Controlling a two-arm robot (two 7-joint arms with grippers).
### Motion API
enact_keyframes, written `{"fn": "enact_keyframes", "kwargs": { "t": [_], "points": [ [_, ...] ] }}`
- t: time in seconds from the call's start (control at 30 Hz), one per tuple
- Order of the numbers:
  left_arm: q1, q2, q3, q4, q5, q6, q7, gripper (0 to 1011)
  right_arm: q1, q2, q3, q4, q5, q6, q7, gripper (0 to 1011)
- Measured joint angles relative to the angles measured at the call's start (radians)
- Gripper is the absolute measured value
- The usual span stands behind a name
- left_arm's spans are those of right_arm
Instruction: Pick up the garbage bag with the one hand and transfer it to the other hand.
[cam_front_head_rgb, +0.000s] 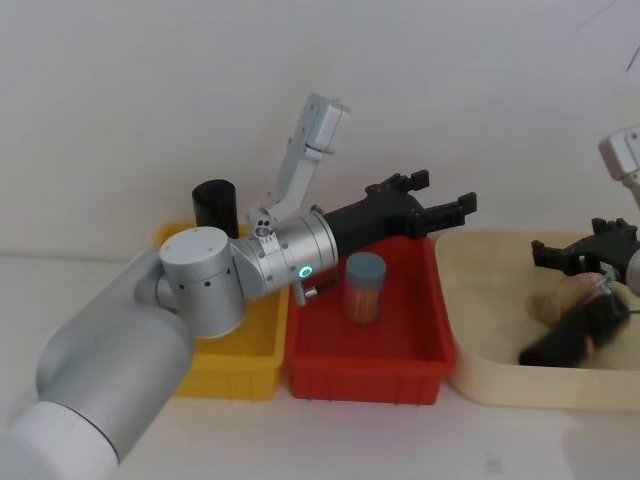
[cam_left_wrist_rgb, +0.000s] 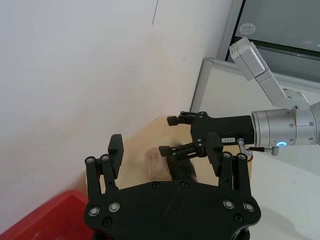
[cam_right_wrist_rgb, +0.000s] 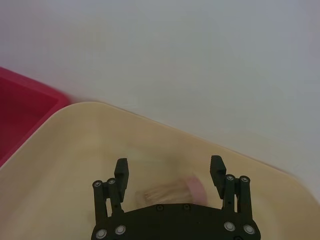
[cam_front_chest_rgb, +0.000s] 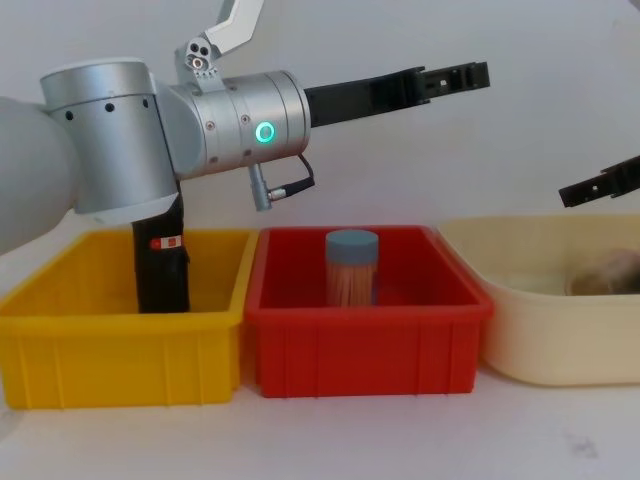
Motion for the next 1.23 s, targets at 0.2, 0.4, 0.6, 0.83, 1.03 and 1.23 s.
{"fn": "enact_keyframes", "kwargs": {
  "t": [0.2,0.4,0.6,0.83,1.03,1.23],
  "points": [
    [0.000,0.000,0.000,0.000,0.000,0.000,0.000,1002,0.000,0.001,0.000,0.000,-0.003,0.000,-0.002,1004],
    [0.000,0.000,0.000,0.000,0.000,0.000,0.000,1002,-0.011,0.001,0.007,-0.020,-0.007,-0.008,-0.010,1005],
    [0.000,0.000,0.000,0.000,0.000,0.000,0.000,1001,-0.023,0.003,0.016,-0.046,-0.011,-0.016,-0.020,1005],
    [0.000,0.000,0.000,0.000,0.000,0.000,0.000,1002,-0.035,0.005,0.023,-0.070,-0.014,-0.022,-0.028,1005],
    [0.000,0.000,0.000,0.000,0.000,0.000,0.000,1001,-0.040,0.005,0.026,-0.080,-0.015,-0.023,-0.032,1005],
    [0.000,0.000,0.000,0.000,0.000,0.000,0.000,1002,-0.044,0.006,0.029,-0.086,-0.015,-0.025,-0.034,1004]
  ]
}}
